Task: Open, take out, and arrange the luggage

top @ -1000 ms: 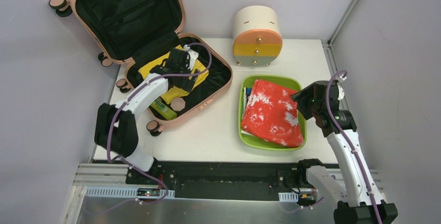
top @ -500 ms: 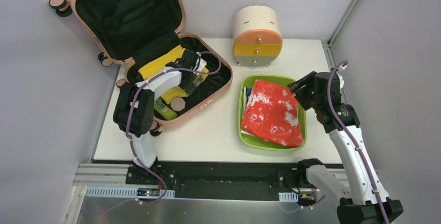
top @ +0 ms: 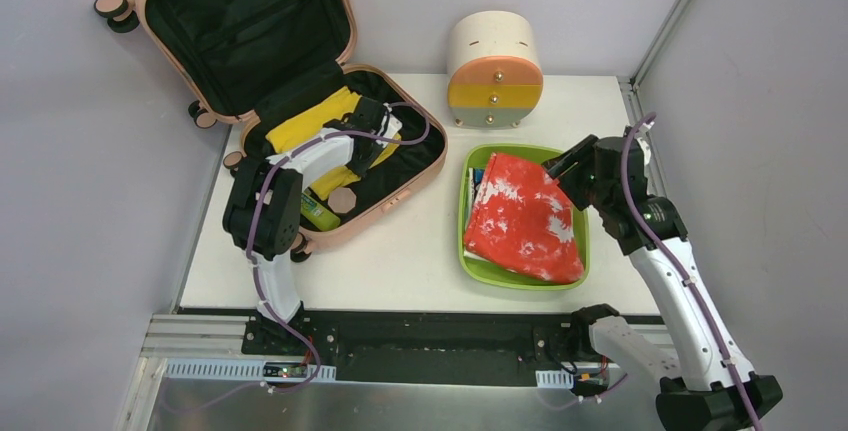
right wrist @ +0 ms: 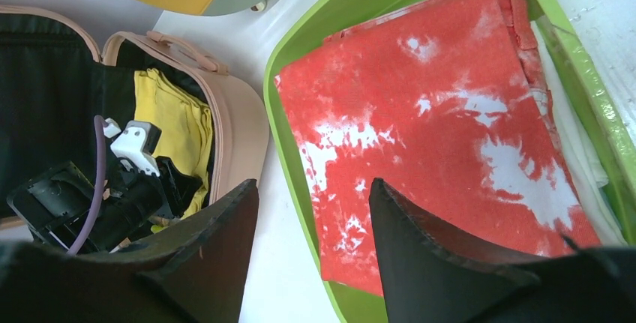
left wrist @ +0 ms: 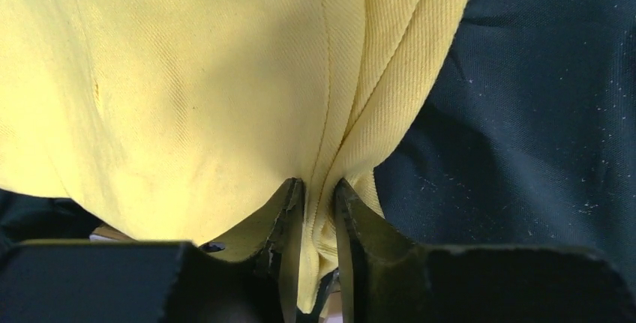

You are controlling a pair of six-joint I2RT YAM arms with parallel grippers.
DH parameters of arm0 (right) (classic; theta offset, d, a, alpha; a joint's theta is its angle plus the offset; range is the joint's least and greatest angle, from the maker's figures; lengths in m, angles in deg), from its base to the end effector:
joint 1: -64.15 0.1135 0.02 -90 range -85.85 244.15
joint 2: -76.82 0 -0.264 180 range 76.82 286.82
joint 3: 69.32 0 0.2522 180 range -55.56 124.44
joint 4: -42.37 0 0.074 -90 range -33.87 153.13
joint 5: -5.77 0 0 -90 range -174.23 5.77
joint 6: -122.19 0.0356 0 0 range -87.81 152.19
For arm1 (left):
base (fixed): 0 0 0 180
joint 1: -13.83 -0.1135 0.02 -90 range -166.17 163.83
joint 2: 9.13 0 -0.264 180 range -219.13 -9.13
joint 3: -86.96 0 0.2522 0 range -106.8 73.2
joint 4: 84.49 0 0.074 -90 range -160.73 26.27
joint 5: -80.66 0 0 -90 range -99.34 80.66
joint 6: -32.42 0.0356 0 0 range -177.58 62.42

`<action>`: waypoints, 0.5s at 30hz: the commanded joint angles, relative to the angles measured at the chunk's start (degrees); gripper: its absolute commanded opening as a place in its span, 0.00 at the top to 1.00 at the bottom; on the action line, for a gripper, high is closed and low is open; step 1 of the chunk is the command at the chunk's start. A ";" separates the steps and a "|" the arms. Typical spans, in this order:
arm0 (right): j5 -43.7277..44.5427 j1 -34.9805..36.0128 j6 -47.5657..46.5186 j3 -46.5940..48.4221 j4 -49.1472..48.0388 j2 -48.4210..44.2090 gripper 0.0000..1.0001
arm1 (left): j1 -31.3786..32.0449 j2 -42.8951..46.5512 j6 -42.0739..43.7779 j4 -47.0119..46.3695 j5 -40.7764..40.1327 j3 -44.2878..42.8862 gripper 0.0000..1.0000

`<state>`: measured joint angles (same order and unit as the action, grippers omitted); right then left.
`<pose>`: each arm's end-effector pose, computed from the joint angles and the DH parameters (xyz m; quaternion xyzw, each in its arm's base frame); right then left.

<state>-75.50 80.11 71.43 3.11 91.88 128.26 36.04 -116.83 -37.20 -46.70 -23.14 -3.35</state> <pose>0.1811 0.0462 0.3581 0.2110 0.8315 0.1782 0.4820 0.3762 -0.1444 0.2005 0.3105 0.8957 0.1099 0.2988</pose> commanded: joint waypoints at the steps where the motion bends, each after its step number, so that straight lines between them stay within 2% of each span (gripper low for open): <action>1: 3.29 2.11 1.61 1.73 -2.04 0.15 0.41 | -0.45 -0.12 -0.16 0.50 -0.88 -1.71 0.85; 4: 4.33 4.03 3.41 1.58 -3.09 0.85 0.41 | -0.60 1.44 -1.00 0.49 1.28 -2.57 0.99; 5: 5.05 5.06 3.94 1.43 -3.74 1.04 0.41 | -0.60 1.97 -1.14 0.49 1.59 -2.90 1.00; 10: 6.42 9.77 6.75 -0.74 -11.18 3.48 0.40 | -1.56 4.66 -3.16 0.48 5.71 -3.77 1.00; 15: 8.26 13.94 10.82 -1.56 -22.56 10.23 0.38 | -2.23 6.19 -4.13 0.49 5.46 -3.62 1.00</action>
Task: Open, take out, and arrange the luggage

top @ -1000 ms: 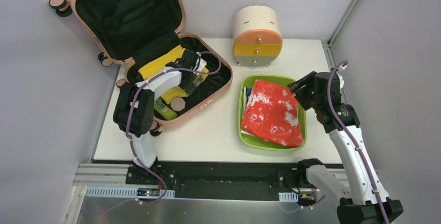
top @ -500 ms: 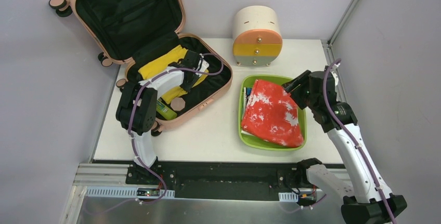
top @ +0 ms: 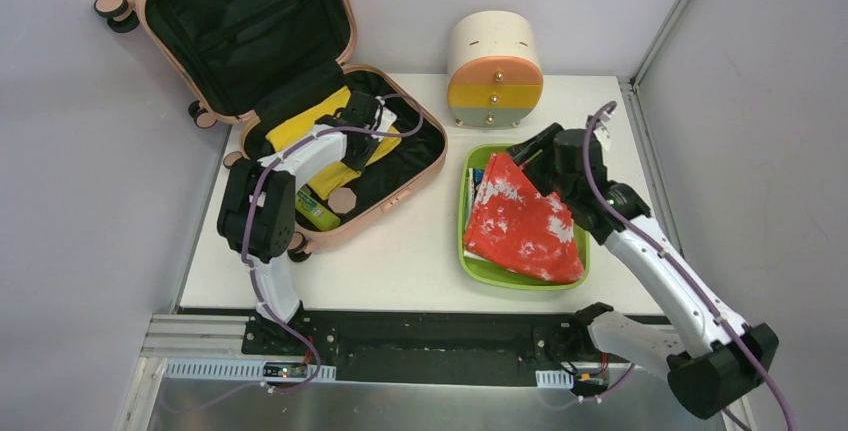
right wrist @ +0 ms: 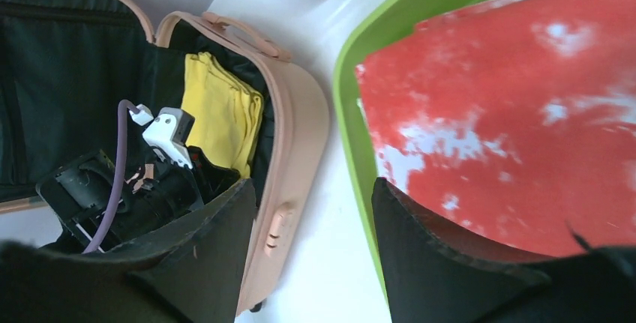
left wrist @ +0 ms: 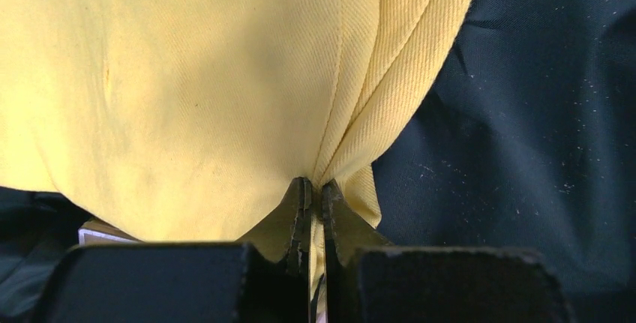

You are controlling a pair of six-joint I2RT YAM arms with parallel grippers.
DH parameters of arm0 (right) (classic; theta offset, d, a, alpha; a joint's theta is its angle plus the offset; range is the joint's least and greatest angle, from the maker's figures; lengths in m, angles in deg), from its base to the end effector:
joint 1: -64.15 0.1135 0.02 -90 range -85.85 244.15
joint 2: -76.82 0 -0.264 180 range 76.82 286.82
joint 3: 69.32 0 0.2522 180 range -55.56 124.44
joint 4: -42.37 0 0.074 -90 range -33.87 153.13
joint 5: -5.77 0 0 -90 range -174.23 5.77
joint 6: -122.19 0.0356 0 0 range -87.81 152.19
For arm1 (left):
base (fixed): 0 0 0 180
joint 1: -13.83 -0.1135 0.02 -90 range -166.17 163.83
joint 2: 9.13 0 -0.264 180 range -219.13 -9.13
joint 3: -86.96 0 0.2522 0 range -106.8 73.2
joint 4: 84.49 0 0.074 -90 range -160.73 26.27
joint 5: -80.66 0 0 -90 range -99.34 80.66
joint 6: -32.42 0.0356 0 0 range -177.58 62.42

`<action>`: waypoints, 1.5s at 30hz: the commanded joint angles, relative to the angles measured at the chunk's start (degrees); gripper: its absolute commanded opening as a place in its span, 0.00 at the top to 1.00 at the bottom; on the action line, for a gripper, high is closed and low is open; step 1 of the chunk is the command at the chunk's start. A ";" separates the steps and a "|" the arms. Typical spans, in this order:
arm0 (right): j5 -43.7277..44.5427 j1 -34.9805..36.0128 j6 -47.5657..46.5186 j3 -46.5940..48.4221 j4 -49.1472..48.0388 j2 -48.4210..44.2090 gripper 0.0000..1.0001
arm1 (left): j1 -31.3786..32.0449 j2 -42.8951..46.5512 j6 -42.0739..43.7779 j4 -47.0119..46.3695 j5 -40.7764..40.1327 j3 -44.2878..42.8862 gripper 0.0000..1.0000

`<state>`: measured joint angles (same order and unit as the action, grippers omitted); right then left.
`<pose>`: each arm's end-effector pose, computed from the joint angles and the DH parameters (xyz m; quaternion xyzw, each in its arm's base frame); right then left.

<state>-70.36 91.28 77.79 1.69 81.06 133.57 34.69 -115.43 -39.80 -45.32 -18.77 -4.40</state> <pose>0.1984 0.0921 0.3515 0.1985 0.8132 0.2370 0.4930 0.3775 -0.1376 0.2135 0.2898 0.9031 0.0699 0.3091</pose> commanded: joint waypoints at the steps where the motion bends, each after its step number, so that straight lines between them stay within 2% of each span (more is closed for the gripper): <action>1: 4.66 3.88 5.15 0.59 -13.41 6.93 0.36 | -1.14 5.07 -1.98 -0.89 1.13 -2.56 1.00; 3: 6.19 5.83 6.87 2.91 -16.46 11.52 0.27 | -1.70 5.65 -3.20 -0.89 2.06 -2.64 1.00; 4: 6.22 6.48 7.75 4.14 -17.82 13.80 0.26 | -1.90 6.07 -3.57 -0.89 2.70 -2.60 1.00; 12: 4.52 10.22 12.92 17.58 -24.09 33.71 0.24 | -2.79 8.52 -6.73 -0.89 6.50 -3.24 1.00; 18: 2.02 12.08 18.35 30.10 -22.60 46.21 0.24 | -4.17 9.33 -8.81 -0.89 8.32 -3.75 1.00; 22: 0.84 12.67 22.23 35.63 -20.22 52.57 0.18 | -5.03 10.71 -10.50 -0.89 9.26 -3.75 1.00; 26: -0.12 13.01 26.43 38.46 -19.85 57.68 0.18 | -6.01 11.70 -11.59 -0.89 11.36 -3.67 1.00; 29: -3.46 13.36 26.44 44.86 -18.41 62.13 0.19 | -6.88 12.11 -12.71 -0.89 12.79 -3.90 1.00; 33: -3.77 14.53 26.93 50.67 -13.97 65.92 0.19 | -7.65 12.28 -13.77 -0.89 14.62 -4.25 1.00; 38: -3.76 16.07 31.48 51.20 -12.70 68.16 0.19 | -8.07 11.57 -14.15 -0.89 15.69 -4.31 1.00; 43: -4.41 17.48 31.72 52.21 -13.85 70.51 0.19 | -8.28 11.47 -14.39 -0.89 16.17 -4.40 1.00; 45: -4.64 17.95 32.86 52.14 -13.54 70.64 0.15 | -8.38 11.55 -14.57 -0.89 16.22 -4.40 1.00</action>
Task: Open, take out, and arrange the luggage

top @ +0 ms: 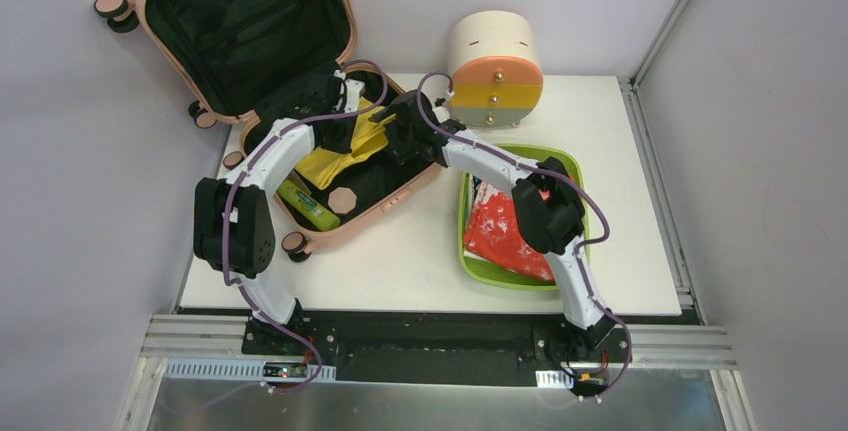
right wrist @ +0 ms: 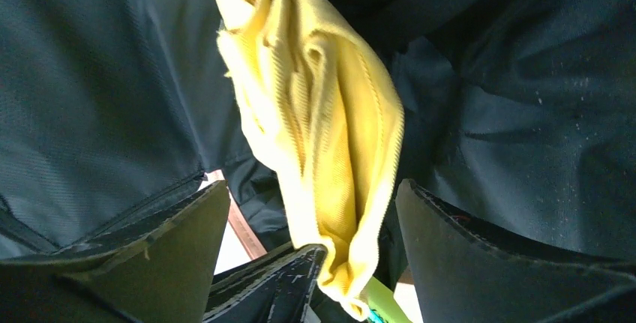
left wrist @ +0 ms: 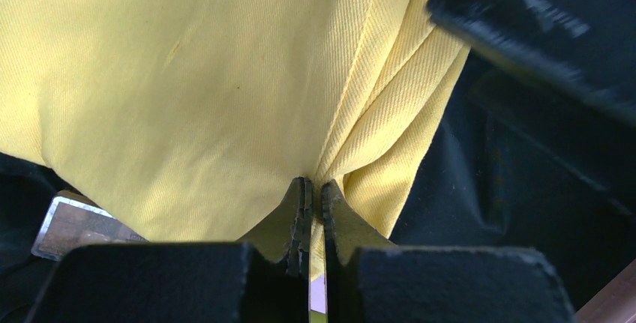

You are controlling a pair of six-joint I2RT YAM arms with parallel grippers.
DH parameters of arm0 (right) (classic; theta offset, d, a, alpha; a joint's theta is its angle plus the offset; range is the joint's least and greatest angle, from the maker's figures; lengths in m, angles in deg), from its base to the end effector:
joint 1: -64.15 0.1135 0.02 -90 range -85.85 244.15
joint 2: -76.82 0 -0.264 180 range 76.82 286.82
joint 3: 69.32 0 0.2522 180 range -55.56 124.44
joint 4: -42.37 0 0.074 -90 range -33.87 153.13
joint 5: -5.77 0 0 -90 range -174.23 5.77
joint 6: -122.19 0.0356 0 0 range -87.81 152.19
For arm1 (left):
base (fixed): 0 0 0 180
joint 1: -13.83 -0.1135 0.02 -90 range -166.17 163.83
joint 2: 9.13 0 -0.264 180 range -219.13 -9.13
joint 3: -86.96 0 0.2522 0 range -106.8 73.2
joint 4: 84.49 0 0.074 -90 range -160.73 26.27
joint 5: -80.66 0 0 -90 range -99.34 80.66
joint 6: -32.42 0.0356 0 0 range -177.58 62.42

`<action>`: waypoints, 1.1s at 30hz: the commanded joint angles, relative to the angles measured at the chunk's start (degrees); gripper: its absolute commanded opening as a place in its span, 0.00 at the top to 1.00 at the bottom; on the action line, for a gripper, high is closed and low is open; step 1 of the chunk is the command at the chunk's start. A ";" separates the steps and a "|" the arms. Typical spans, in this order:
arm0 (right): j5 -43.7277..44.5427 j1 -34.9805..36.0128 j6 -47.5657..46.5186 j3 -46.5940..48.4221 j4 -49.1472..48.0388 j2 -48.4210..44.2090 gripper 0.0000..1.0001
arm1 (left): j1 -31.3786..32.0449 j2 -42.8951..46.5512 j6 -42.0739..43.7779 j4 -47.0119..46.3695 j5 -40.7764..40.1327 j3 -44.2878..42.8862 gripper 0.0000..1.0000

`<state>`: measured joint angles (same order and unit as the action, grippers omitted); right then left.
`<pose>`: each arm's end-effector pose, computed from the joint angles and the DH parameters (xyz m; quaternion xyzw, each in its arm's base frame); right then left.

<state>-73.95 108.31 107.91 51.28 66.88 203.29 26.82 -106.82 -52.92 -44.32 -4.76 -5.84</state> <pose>0.3788 0.3590 0.2449 0.2779 0.8195 0.3896 0.3153 0.3735 -0.0891 0.2761 0.1567 0.9101 -0.0646 0.3782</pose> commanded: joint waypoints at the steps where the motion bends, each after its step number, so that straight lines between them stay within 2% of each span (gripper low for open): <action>1: -1.02 1.08 3.17 2.41 0.68 0.95 0.14 | -0.58 2.87 -1.46 -1.91 2.33 -3.08 1.00; 14: 0.14 2.28 6.53 6.89 1.14 5.00 0.10 | -1.22 2.97 -2.54 -1.96 3.72 -3.14 1.00; 23: 0.82 2.33 7.76 12.03 1.90 9.12 0.13 | -1.30 3.85 -2.31 -1.89 4.38 -2.19 1.00; 29: 0.32 2.31 6.36 15.63 0.78 11.89 0.21 | -1.52 4.93 -3.30 -1.89 4.40 -1.46 1.00; 33: 0.41 2.32 4.66 14.44 -1.15 11.45 0.25 | -1.74 5.69 -4.32 -1.79 4.58 -0.65 0.79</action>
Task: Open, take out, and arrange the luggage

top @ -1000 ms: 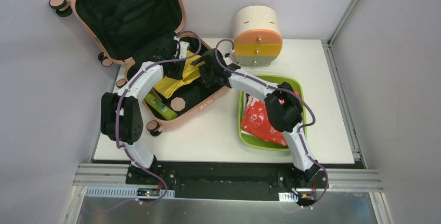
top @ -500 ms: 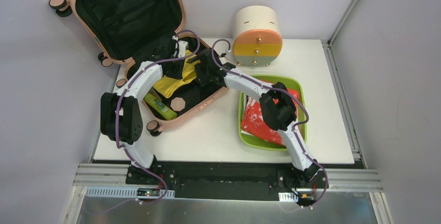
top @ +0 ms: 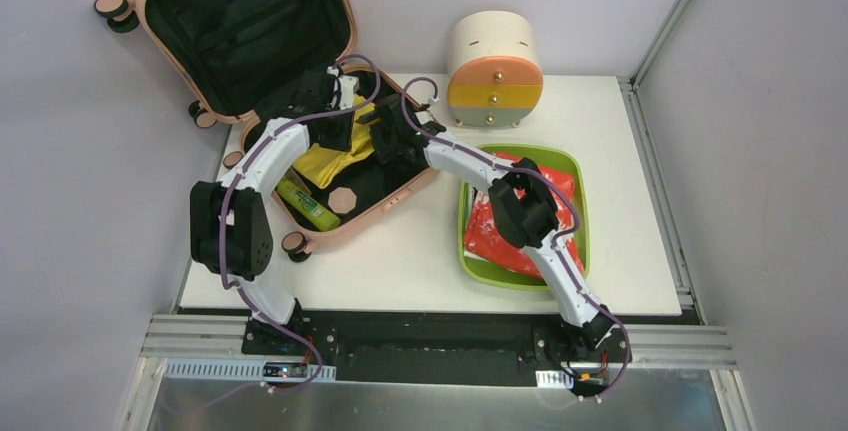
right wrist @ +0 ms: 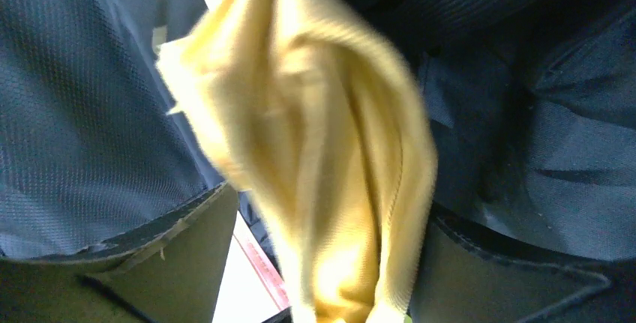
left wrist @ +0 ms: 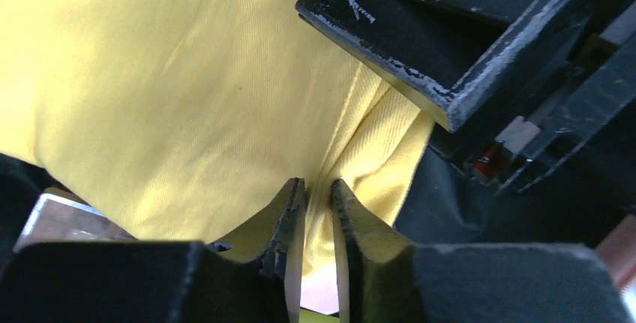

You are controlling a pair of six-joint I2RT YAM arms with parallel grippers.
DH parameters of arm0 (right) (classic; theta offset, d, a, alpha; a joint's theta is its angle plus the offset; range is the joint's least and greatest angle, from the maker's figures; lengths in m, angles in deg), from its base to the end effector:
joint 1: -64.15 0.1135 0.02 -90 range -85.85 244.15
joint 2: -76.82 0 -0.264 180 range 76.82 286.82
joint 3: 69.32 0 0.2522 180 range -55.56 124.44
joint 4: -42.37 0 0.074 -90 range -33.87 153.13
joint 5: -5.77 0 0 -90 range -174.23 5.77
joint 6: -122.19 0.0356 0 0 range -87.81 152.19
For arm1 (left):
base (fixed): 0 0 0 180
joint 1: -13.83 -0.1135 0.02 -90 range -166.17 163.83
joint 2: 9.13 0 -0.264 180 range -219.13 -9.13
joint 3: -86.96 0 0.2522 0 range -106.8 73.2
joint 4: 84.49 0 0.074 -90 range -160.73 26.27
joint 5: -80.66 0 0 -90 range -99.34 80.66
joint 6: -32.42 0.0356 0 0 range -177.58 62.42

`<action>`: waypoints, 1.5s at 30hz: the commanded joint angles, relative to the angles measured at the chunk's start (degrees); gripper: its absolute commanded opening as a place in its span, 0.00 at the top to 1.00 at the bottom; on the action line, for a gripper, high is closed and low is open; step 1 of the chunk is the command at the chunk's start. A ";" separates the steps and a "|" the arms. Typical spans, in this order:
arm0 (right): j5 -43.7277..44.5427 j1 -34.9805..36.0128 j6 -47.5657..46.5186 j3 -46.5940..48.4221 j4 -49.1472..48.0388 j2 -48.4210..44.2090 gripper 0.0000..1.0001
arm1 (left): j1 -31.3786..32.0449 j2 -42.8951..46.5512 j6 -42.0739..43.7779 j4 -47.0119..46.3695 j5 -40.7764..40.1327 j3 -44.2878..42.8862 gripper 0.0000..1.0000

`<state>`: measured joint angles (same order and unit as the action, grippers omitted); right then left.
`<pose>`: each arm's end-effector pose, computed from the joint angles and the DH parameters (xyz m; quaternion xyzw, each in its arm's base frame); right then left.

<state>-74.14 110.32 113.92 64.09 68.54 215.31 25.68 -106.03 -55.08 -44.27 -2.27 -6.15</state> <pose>0.3938 0.4012 0.2096 0.3061 0.8134 0.4053 0.2834 0.3730 -0.0827 0.2830 0.1387 0.9086 -0.0883 0.3840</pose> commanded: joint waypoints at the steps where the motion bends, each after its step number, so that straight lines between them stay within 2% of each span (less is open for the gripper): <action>1: 0.57 0.31 -1.77 1.41 -3.23 -0.72 0.26 | -0.64 5.15 -2.31 -1.77 2.08 -0.18 0.72; 5: 0.63 0.28 -3.47 1.29 -4.21 -0.82 0.30 | -0.95 6.90 -2.32 -1.42 1.61 0.37 0.53; 7: 0.60 0.31 -4.45 1.41 -4.73 -0.74 0.34 | -1.17 8.04 -2.28 -1.33 1.12 0.69 0.48; 12: 0.24 0.08 -7.70 1.81 -6.49 -1.21 0.64 | -2.89 11.09 -5.29 -0.35 -0.85 1.13 0.46; 18: -1.09 -0.54 -11.54 5.51 -7.64 -2.44 1.00 | -7.81 14.83 -9.69 0.64 -0.78 1.13 0.47; 27: -4.77 -2.26 -15.47 5.56 -7.18 -7.26 1.00 | -14.00 17.52 -12.55 1.74 -0.14 2.08 0.45; 30: -6.17 -2.89 -17.20 4.07 -4.33 -10.22 1.00 | -15.54 17.43 -12.49 2.00 1.11 1.97 0.44; 36: -7.07 -5.29 -19.17 -3.64 -3.41 -17.81 1.00 | -16.10 16.35 -10.86 2.87 0.31 1.83 0.41; 45: -12.98 -6.84 -24.81 -8.15 3.89 -26.17 1.00 | -16.46 13.55 -10.91 3.85 1.97 1.31 0.40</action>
<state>-82.89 104.22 92.28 56.94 72.25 199.36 9.62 -91.61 -66.10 -41.19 -2.05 -4.64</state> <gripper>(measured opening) 0.125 0.593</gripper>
